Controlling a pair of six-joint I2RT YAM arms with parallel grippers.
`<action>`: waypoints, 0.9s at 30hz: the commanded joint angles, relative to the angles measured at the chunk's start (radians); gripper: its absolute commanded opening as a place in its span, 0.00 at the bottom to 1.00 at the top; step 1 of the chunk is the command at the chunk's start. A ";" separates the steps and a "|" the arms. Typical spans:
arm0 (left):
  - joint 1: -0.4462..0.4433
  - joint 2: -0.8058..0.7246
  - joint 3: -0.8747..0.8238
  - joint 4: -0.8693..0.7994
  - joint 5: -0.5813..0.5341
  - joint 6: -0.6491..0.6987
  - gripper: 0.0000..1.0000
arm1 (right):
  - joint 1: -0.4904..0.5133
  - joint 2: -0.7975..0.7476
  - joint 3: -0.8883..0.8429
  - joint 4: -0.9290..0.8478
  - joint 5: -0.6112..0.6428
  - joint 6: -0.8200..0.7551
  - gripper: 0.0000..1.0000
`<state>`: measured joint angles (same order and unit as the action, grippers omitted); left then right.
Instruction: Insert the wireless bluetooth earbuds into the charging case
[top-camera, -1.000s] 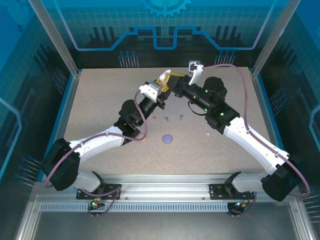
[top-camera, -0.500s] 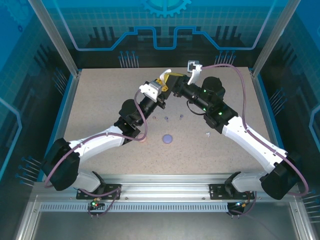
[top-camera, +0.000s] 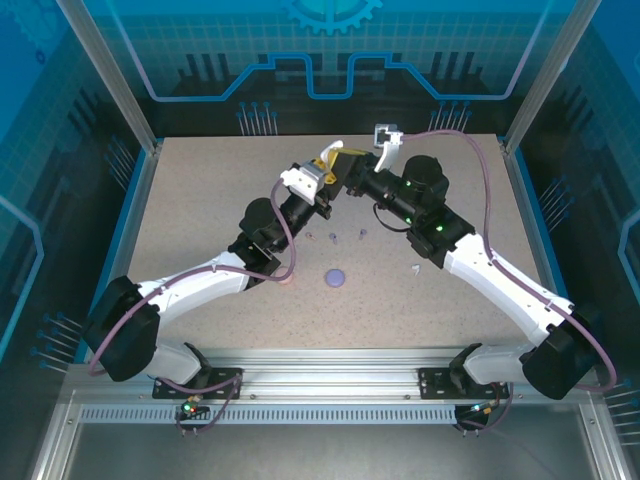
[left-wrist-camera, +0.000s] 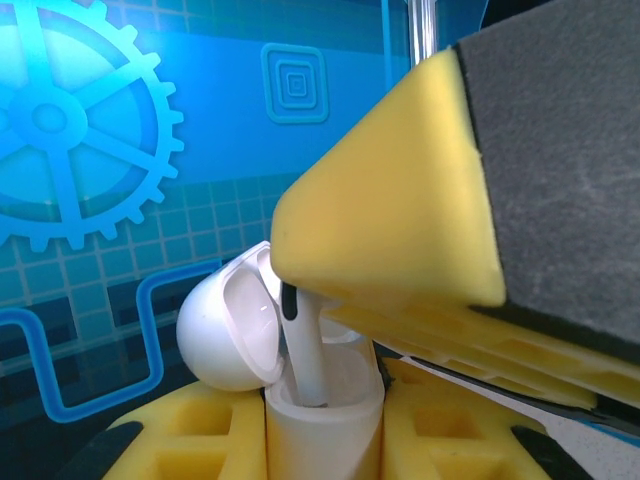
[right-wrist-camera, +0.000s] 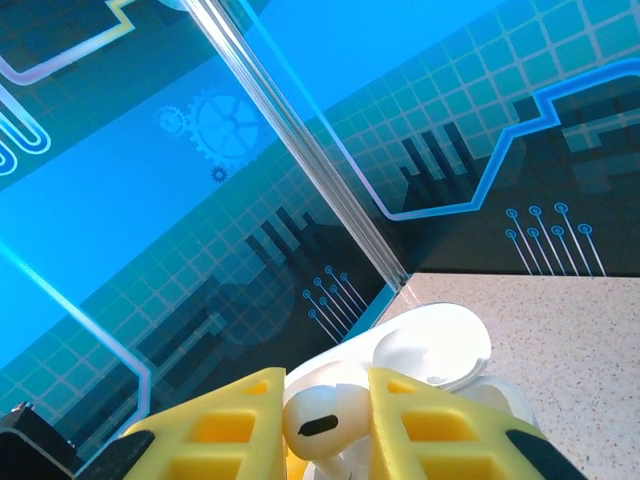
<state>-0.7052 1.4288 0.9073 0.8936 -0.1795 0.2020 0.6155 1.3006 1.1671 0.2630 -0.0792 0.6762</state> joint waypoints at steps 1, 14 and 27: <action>-0.012 -0.002 0.042 0.060 0.014 0.009 0.00 | 0.018 -0.017 -0.029 -0.029 -0.016 -0.002 0.22; -0.010 -0.019 0.042 0.055 0.018 0.011 0.00 | 0.018 -0.017 -0.007 -0.166 0.056 -0.018 0.21; -0.012 -0.033 0.035 0.049 0.023 0.007 0.00 | 0.017 0.040 0.107 -0.328 0.093 -0.003 0.31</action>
<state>-0.7059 1.4345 0.9073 0.8433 -0.1802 0.2092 0.6231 1.3148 1.2533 0.0322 -0.0219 0.6743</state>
